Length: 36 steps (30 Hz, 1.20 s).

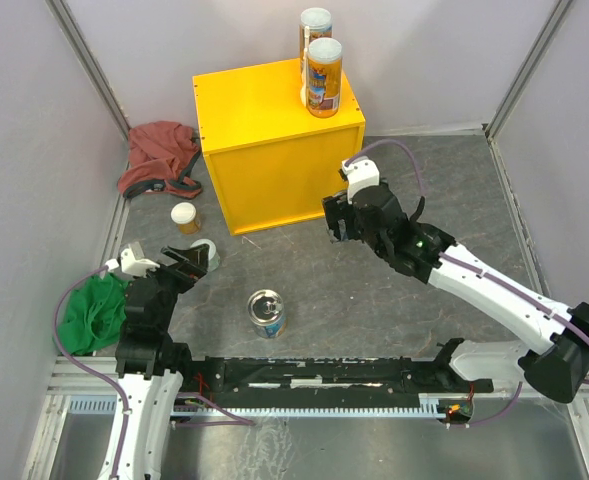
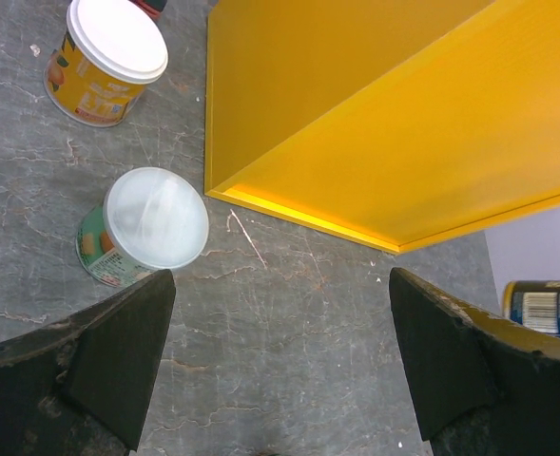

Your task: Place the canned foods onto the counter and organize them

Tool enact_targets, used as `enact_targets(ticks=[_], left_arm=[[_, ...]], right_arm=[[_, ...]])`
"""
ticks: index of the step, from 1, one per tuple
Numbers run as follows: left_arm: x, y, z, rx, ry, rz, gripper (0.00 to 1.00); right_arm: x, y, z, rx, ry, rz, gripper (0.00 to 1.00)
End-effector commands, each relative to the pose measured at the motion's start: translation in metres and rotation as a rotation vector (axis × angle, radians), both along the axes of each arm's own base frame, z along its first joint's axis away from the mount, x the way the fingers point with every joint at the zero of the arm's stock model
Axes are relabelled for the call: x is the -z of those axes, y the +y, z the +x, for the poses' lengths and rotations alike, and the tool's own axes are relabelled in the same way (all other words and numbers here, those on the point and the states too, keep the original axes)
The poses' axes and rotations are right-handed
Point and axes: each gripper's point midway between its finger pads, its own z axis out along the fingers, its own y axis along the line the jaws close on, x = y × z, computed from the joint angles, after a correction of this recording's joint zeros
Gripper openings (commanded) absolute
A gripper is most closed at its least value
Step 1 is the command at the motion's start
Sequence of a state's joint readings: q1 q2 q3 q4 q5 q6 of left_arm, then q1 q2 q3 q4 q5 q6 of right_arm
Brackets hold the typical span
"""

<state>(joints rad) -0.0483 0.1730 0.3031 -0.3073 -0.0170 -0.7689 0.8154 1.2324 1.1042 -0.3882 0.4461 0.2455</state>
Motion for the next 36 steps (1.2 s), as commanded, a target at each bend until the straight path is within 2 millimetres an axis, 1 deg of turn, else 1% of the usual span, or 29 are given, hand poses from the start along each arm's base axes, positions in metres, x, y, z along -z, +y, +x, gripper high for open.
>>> enact_targets(ticks=[1,10,12,18,23,28,34,36], left_arm=[[-0.012,0.003,0.0,-0.003,-0.048,0.041,0.99],[-0.012,0.004,-0.001,-0.011,-0.051,0.036,0.99],[-0.012,0.003,-0.001,-0.008,-0.051,0.035,0.99],[-0.011,0.003,-0.001,-0.005,-0.048,0.034,0.99],[-0.011,0.003,-0.001,-0.006,-0.051,0.036,0.99],[-0.014,0.004,-0.002,-0.014,-0.067,0.037,0.99],[-0.013,0.003,-0.002,-0.004,-0.063,0.04,0.99],[-0.013,0.002,-0.001,-0.001,-0.062,0.04,0.99]], right_arm=[[-0.121,0.024,0.009,-0.052,-0.243,0.194,0.31],[-0.184,0.058,0.002,-0.16,-0.313,0.231,0.28],[-0.202,0.065,0.0,-0.18,-0.337,0.249,0.28],[-0.241,0.084,0.001,-0.22,-0.395,0.282,0.27],[-0.264,0.097,0.01,-0.232,-0.427,0.289,0.27],[-0.279,0.111,0.02,-0.234,-0.45,0.288,0.27],[-0.302,0.119,0.028,-0.23,-0.494,0.305,0.26],[-0.306,0.122,0.031,-0.228,-0.505,0.309,0.26]])
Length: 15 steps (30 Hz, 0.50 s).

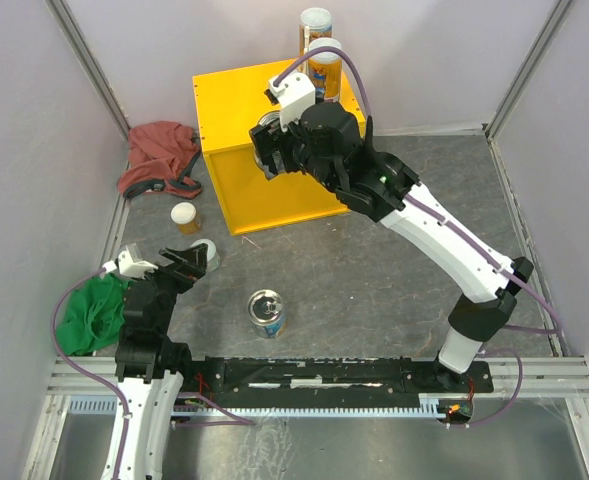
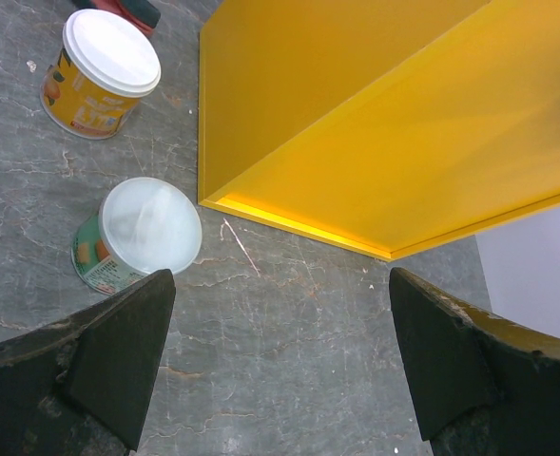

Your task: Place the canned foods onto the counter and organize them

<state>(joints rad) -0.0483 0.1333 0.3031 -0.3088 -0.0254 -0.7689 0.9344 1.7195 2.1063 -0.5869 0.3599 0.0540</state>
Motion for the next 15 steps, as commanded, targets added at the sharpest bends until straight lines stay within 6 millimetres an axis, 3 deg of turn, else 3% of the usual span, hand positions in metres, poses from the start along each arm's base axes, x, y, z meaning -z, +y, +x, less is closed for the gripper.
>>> enact_targets(ticks=[1,15], left_arm=[[-0.004,0.0,0.001,0.009,-0.023,0.041,0.99],[-0.003,-0.002,0.002,0.023,-0.026,0.04,0.99]], right_arm=[[-0.112,-0.013,-0.006,0.014,-0.22,0.245,0.25],[-0.128,-0.003,0.015,0.055,-0.29,0.246,0.25]])
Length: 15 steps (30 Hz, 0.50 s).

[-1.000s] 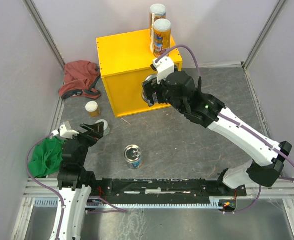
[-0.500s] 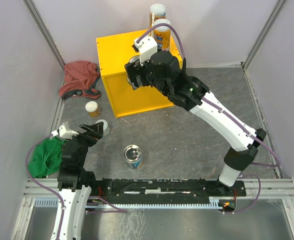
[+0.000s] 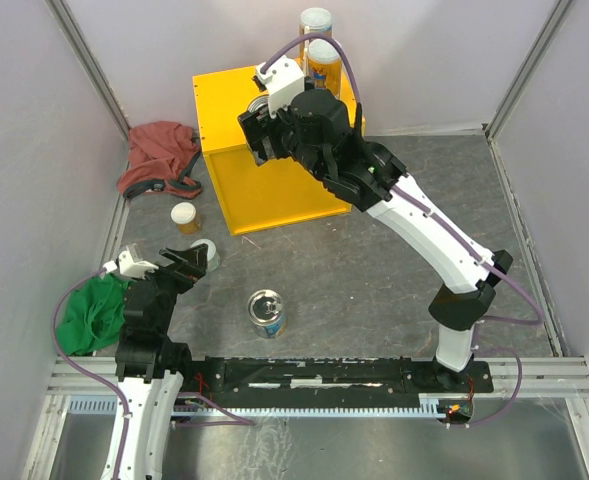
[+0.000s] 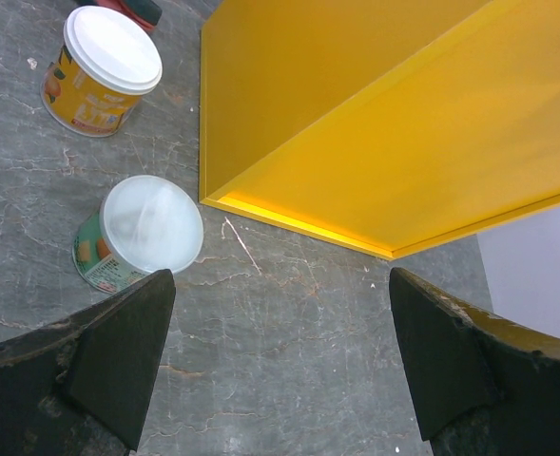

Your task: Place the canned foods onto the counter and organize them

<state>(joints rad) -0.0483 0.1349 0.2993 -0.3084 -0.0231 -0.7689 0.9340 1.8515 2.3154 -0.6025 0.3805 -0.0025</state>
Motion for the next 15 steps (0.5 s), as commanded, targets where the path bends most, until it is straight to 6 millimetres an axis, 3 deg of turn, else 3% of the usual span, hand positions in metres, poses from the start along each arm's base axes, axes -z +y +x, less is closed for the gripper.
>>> enact_targets(ticks=[1,15], left_arm=[[-0.005,-0.002,0.002,0.021,-0.03,0.04,0.99],[-0.001,-0.003,0.003,0.03,-0.019,0.039,0.99]], right_arm=[[-0.106,-0.02,-0.002,0.041,-0.225,0.246,0.25],[-0.108,-0.03,0.028,0.091,-0.228,0.289,0.25]])
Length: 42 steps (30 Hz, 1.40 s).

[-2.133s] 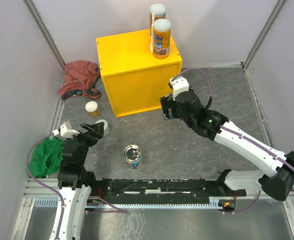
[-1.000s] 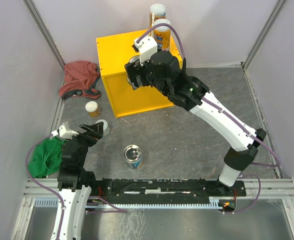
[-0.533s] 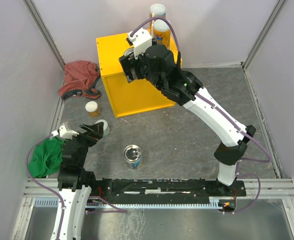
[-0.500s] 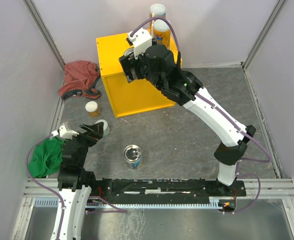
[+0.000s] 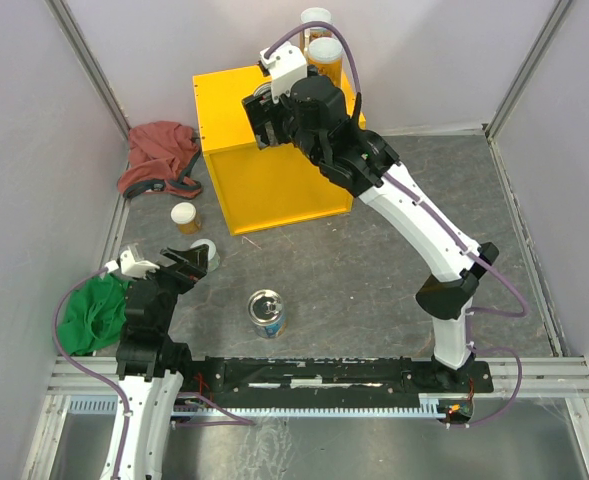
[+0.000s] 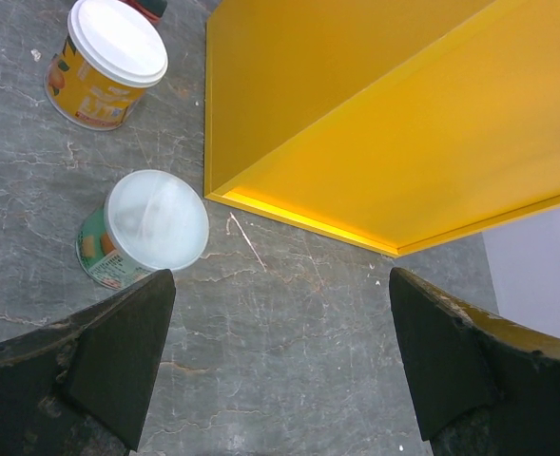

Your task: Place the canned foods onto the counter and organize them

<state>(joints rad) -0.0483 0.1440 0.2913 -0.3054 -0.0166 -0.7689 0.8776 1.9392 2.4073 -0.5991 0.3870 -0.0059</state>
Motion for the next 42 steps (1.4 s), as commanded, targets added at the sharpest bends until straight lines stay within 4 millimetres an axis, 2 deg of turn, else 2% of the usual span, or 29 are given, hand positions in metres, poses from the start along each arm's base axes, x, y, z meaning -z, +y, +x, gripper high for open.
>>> enact_targets(ticks=[1,13,30,33,38,42], left_arm=[[-0.006,-0.002,0.003,0.025,-0.031,0.039,0.99],[-0.002,-0.001,0.004,0.019,-0.019,0.041,0.99],[0.0,-0.001,0.005,0.018,-0.012,0.039,0.99],[0.001,-0.001,0.005,0.019,-0.011,0.039,0.99],[0.0,-0.002,0.005,0.021,-0.01,0.042,0.99],[-0.001,-0.001,0.005,0.021,-0.013,0.042,0.99]], right_arm=[[-0.113,-0.025,-0.005,0.029,-0.229,0.284,0.25],[-0.099,-0.02,0.018,0.03,-0.204,0.298,0.29],[-0.072,-0.01,0.044,0.054,-0.177,0.276,0.5],[-0.066,-0.009,0.05,0.058,-0.172,0.272,0.57],[-0.062,-0.009,0.056,0.074,-0.172,0.276,0.8],[-0.069,-0.01,0.054,0.064,-0.186,0.291,0.87]])
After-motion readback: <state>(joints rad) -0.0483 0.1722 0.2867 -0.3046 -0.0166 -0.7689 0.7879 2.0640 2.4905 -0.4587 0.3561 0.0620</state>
